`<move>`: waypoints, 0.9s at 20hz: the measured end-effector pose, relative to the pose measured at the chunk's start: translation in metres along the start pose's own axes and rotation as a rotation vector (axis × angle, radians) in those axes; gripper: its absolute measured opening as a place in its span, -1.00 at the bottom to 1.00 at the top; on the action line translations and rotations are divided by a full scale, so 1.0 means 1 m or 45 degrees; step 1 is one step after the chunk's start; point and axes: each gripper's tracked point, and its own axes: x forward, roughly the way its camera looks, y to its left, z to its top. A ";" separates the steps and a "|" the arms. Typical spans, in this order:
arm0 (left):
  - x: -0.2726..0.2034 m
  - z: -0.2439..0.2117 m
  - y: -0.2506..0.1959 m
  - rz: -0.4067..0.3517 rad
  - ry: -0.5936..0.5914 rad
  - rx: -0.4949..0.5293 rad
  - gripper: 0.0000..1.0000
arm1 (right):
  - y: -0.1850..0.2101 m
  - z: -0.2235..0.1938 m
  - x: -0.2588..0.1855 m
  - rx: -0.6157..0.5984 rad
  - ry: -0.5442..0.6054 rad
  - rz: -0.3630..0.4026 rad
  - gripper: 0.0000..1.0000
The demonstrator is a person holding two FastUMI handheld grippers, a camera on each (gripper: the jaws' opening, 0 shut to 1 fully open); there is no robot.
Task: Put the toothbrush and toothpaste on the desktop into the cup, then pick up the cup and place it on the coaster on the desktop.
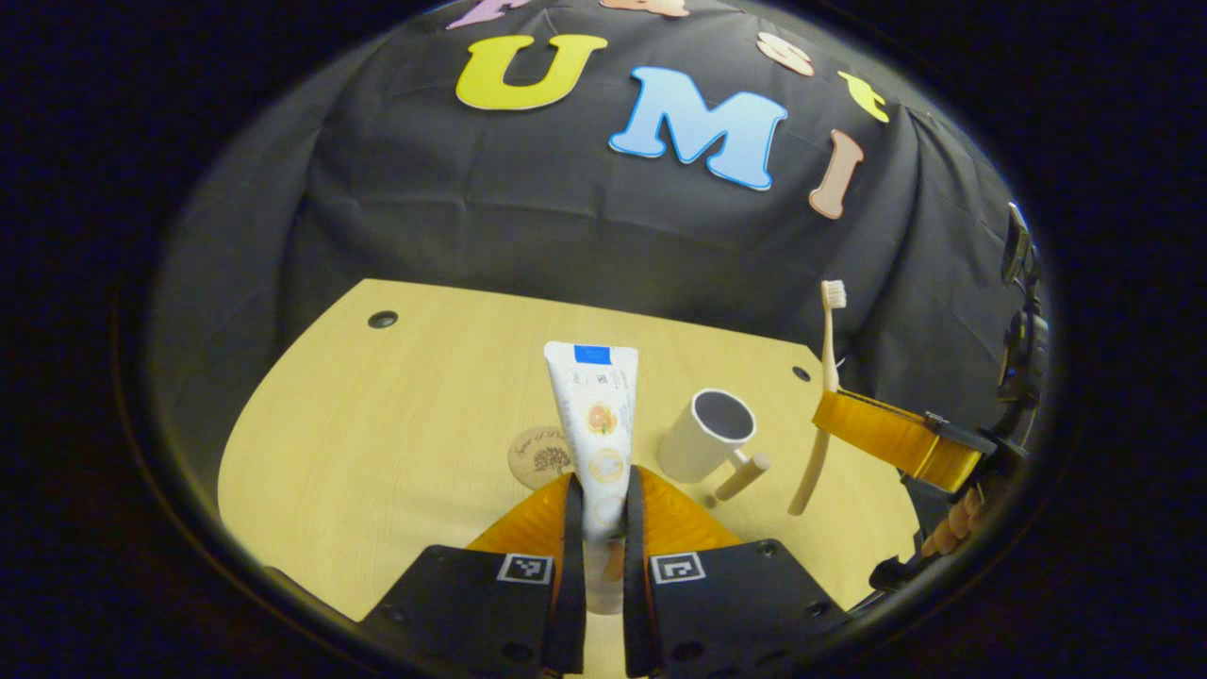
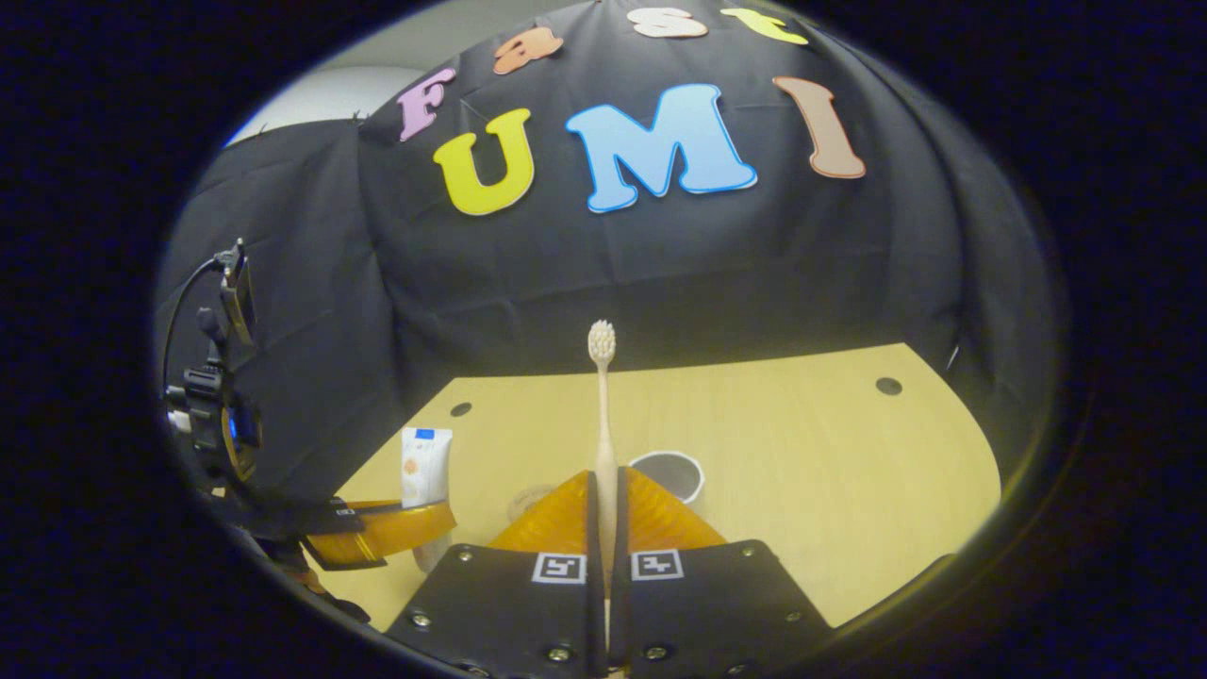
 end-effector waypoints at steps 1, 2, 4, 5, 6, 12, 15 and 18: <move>0.001 0.010 -0.001 0.003 -0.030 0.004 -0.53 | 0.001 0.011 0.007 -0.017 -0.041 0.009 -0.94; 0.001 0.020 -0.003 0.002 -0.062 0.004 -0.53 | 0.000 0.015 0.009 -0.037 -0.079 0.013 -0.94; 0.003 0.040 -0.010 -0.012 -0.132 0.008 -0.53 | 0.001 0.034 0.026 -0.068 -0.151 0.010 -0.94; 0.005 0.046 -0.010 -0.005 -0.153 0.018 -0.54 | 0.001 0.040 0.035 -0.079 -0.179 0.011 -0.94; 0.005 0.051 -0.011 0.005 -0.174 0.028 -0.53 | -0.001 0.045 0.045 -0.091 -0.199 0.005 -0.94; 0.011 0.056 -0.015 0.011 -0.213 0.028 -0.53 | -0.028 0.030 0.094 -0.165 -0.202 -0.063 -0.94; 0.019 0.053 -0.014 0.019 -0.193 0.016 -0.50 | -0.044 0.006 0.111 -0.194 -0.135 -0.105 -0.94; 0.025 0.052 -0.012 0.025 -0.179 0.014 -0.53 | -0.054 -0.015 0.120 -0.193 -0.070 -0.129 -0.93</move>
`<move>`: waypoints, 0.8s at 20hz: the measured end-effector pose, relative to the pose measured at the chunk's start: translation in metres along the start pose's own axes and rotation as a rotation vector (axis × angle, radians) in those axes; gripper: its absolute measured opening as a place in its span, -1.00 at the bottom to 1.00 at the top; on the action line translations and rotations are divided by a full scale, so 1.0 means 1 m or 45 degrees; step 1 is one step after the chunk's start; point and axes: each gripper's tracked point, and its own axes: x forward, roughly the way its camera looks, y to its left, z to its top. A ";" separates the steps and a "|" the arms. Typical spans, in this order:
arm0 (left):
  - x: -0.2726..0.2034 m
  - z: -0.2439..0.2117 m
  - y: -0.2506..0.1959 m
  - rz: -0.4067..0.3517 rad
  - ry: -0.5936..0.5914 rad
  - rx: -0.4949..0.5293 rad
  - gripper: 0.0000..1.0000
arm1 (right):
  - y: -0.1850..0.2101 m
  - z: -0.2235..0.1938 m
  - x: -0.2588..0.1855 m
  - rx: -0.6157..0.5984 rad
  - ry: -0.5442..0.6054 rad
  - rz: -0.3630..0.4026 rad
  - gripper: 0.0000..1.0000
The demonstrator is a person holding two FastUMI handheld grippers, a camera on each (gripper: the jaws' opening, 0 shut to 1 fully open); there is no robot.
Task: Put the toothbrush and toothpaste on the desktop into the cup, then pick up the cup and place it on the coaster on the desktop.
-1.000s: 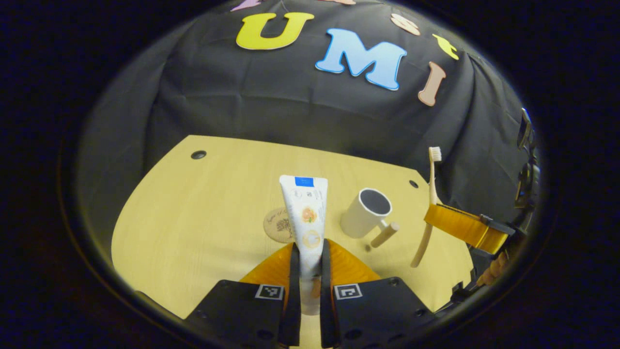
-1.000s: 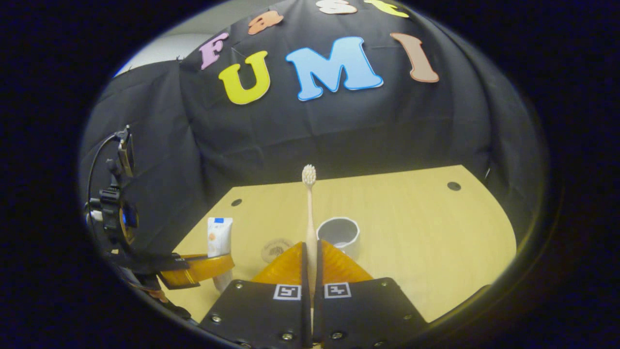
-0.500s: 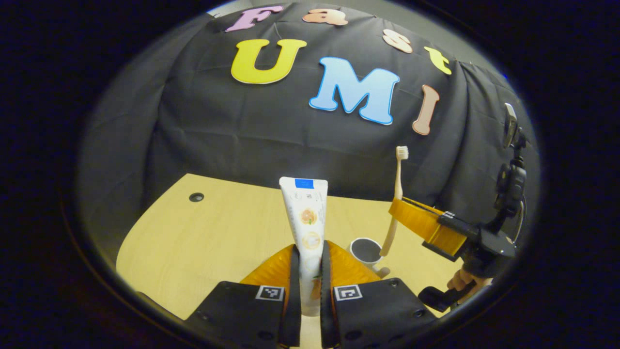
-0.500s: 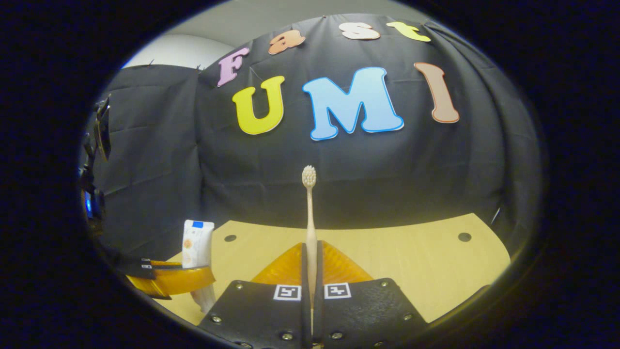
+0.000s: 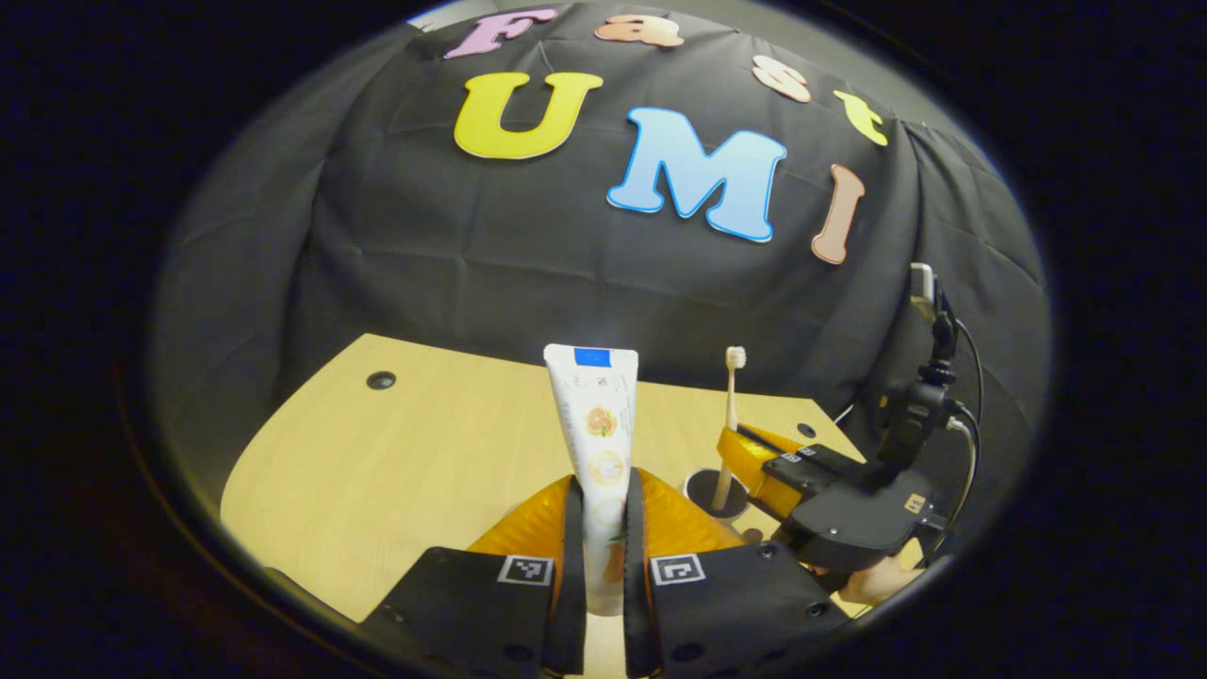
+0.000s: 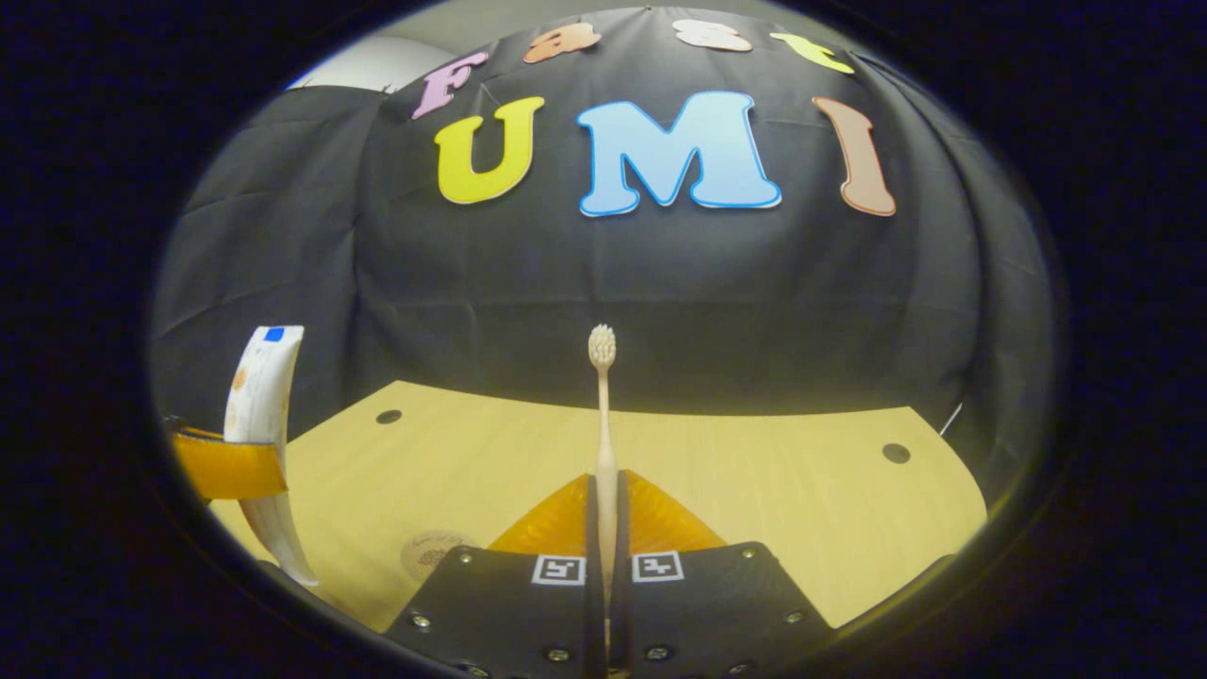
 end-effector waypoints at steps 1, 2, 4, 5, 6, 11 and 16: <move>0.002 0.000 -0.001 0.003 0.003 0.001 -0.53 | -0.001 -0.006 0.004 -0.001 0.020 -0.001 -0.91; 0.002 -0.001 -0.001 0.001 0.007 0.000 -0.53 | 0.000 -0.010 0.003 -0.008 0.035 0.004 -0.89; 0.006 -0.001 -0.005 -0.004 0.018 -0.003 -0.53 | 0.000 -0.012 -0.001 -0.030 0.042 0.008 -0.88; 0.009 -0.002 -0.006 -0.004 0.022 -0.007 -0.53 | -0.001 -0.014 -0.003 -0.039 0.044 0.003 -0.87; 0.011 -0.001 -0.007 -0.007 0.023 -0.011 -0.54 | -0.001 -0.013 -0.005 -0.046 0.047 0.005 -0.83; 0.020 -0.008 -0.011 -0.014 0.045 -0.040 -0.53 | 0.000 -0.017 -0.015 -0.045 0.089 0.030 -0.05; 0.024 -0.013 -0.019 -0.027 0.039 -0.081 -0.54 | -0.010 -0.007 -0.039 -0.047 0.056 0.026 0.65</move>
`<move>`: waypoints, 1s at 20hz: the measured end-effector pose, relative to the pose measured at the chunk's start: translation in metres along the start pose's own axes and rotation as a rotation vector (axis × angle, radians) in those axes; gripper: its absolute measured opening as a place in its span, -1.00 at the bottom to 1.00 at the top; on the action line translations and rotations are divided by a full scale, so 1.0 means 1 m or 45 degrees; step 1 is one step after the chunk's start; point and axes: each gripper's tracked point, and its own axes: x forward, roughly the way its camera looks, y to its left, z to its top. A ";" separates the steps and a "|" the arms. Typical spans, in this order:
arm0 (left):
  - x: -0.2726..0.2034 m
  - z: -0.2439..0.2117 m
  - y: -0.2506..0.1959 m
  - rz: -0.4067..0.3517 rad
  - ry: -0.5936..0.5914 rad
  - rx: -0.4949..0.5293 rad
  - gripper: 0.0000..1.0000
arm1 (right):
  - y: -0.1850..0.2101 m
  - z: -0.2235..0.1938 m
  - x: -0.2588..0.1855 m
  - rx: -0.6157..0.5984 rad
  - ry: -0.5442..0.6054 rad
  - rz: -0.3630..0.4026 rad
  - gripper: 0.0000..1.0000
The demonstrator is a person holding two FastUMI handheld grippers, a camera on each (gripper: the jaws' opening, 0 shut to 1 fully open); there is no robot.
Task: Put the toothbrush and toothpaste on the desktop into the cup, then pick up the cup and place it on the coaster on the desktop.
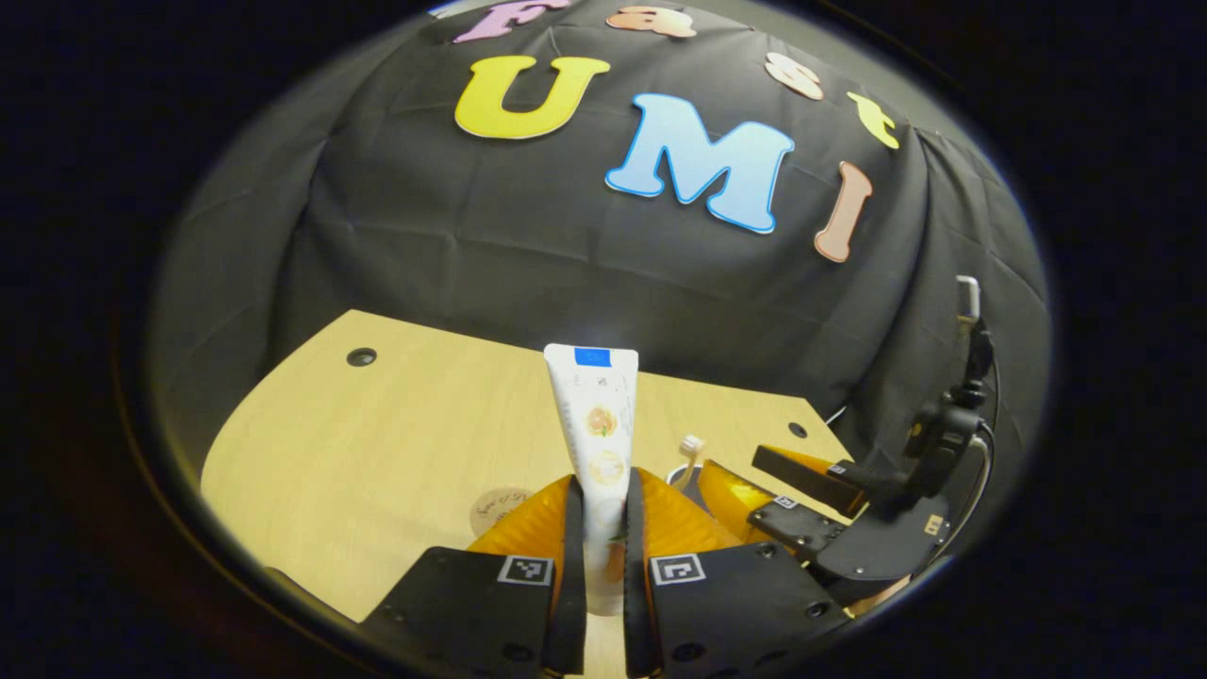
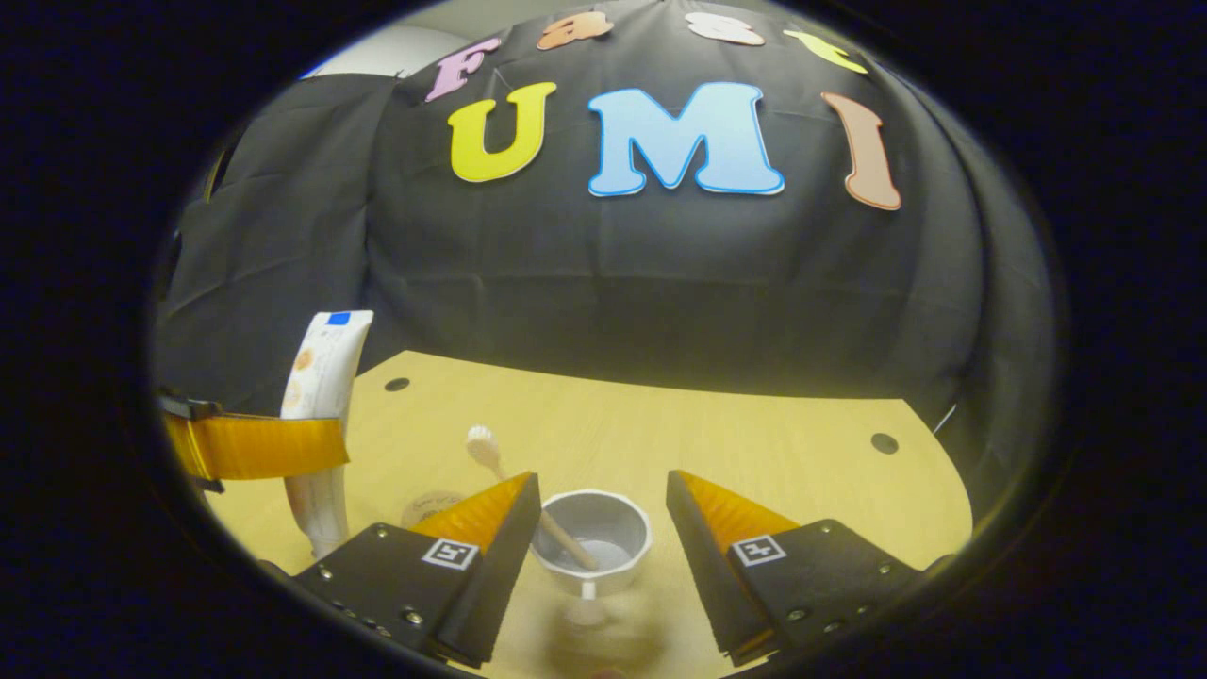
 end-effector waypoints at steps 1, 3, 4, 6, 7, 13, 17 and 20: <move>0.002 0.000 -0.003 -0.006 -0.001 -0.010 -0.54 | -0.003 0.004 -0.007 0.002 -0.014 -0.006 0.65; 0.007 0.000 -0.008 -0.016 -0.008 -0.026 -0.53 | -0.011 0.016 -0.022 0.014 -0.046 -0.021 0.65; 0.008 0.001 -0.010 -0.016 -0.014 -0.030 -0.53 | -0.016 0.022 -0.030 0.020 -0.063 -0.035 0.65; 0.011 0.001 -0.017 -0.025 -0.026 -0.038 -0.53 | -0.027 0.033 -0.046 0.024 -0.096 -0.061 0.64; 0.011 0.002 -0.020 -0.028 -0.031 -0.046 -0.53 | -0.032 0.035 -0.053 0.021 -0.104 -0.075 0.64; 0.017 -0.008 -0.051 -0.058 -0.036 -0.096 -0.50 | -0.061 0.044 -0.089 0.003 -0.139 -0.128 0.64; 0.024 -0.011 -0.079 -0.089 -0.055 -0.107 -0.53 | -0.080 0.040 -0.105 -0.014 -0.145 -0.148 0.64; 0.039 -0.009 -0.092 -0.103 -0.079 -0.098 -0.53 | -0.089 0.036 -0.111 -0.001 -0.136 -0.153 0.64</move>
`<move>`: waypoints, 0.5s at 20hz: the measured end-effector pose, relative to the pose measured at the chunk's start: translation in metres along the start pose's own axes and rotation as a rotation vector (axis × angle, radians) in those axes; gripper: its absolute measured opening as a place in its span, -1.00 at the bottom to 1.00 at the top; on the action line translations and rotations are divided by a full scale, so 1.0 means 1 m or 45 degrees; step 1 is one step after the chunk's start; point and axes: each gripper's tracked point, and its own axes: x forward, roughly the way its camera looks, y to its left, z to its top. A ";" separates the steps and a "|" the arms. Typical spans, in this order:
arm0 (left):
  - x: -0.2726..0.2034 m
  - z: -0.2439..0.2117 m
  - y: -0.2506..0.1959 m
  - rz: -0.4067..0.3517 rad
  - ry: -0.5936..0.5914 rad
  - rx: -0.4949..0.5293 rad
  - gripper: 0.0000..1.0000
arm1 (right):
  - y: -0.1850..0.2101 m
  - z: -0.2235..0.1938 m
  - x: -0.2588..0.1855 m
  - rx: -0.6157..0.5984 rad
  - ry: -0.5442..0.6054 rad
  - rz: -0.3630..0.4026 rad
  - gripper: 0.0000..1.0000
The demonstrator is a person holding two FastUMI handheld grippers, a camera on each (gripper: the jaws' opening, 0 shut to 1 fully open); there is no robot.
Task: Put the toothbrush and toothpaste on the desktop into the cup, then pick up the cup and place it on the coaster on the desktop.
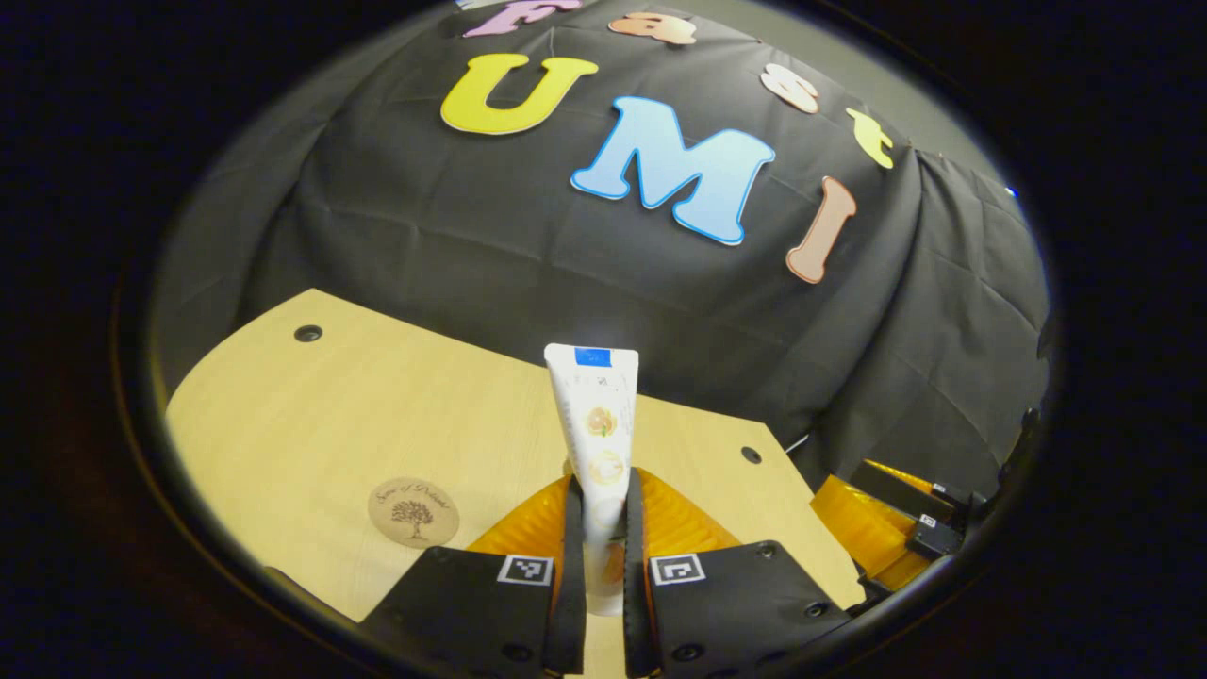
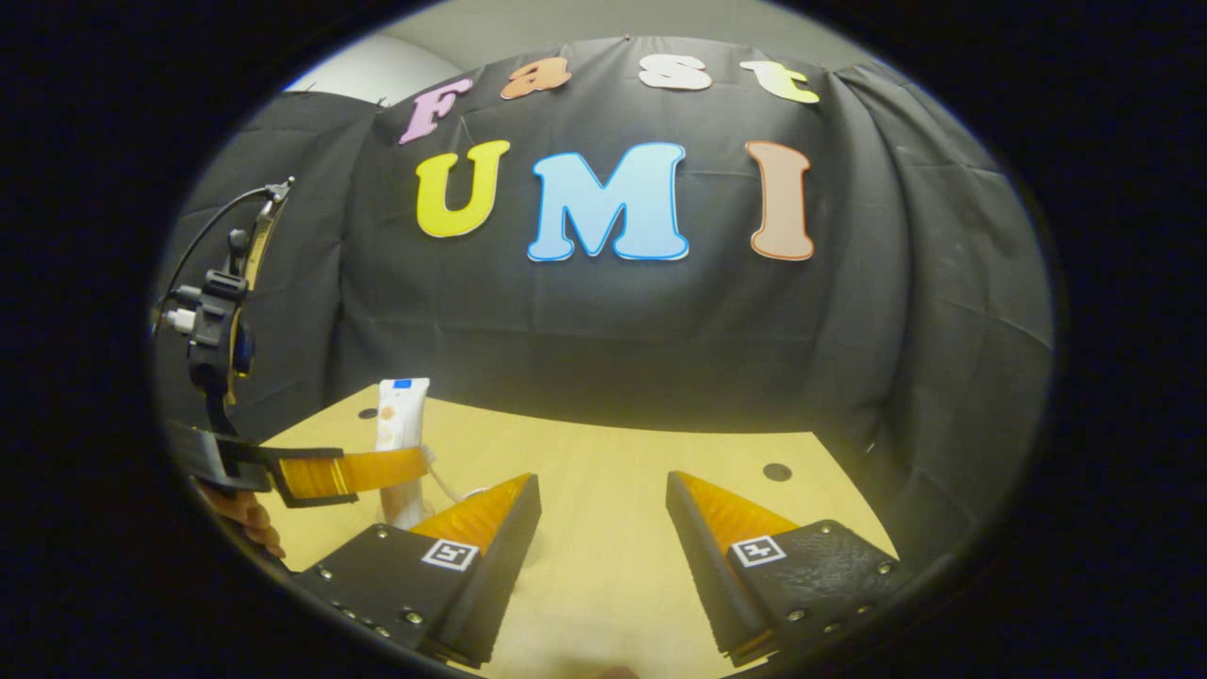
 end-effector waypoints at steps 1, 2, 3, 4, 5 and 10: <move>0.004 -0.001 -0.005 -0.011 -0.007 0.004 -0.50 | -0.003 -0.001 -0.001 0.005 0.001 -0.003 0.64; 0.009 0.000 -0.009 -0.020 -0.019 0.008 -0.53 | -0.005 0.000 -0.002 0.010 0.002 -0.005 0.64; 0.014 0.002 -0.014 -0.032 -0.032 0.015 -0.53 | -0.007 -0.001 -0.003 0.015 0.004 -0.005 0.64; 0.020 0.002 -0.017 -0.041 -0.046 0.023 -0.53 | -0.008 -0.002 -0.002 0.020 0.008 -0.002 0.64; 0.025 0.004 -0.020 -0.054 -0.063 0.032 -0.50 | -0.009 -0.003 -0.002 0.023 0.009 -0.001 0.65; 0.048 0.008 -0.028 -0.096 -0.103 0.072 -0.53 | -0.009 -0.006 0.003 0.031 0.025 0.004 0.64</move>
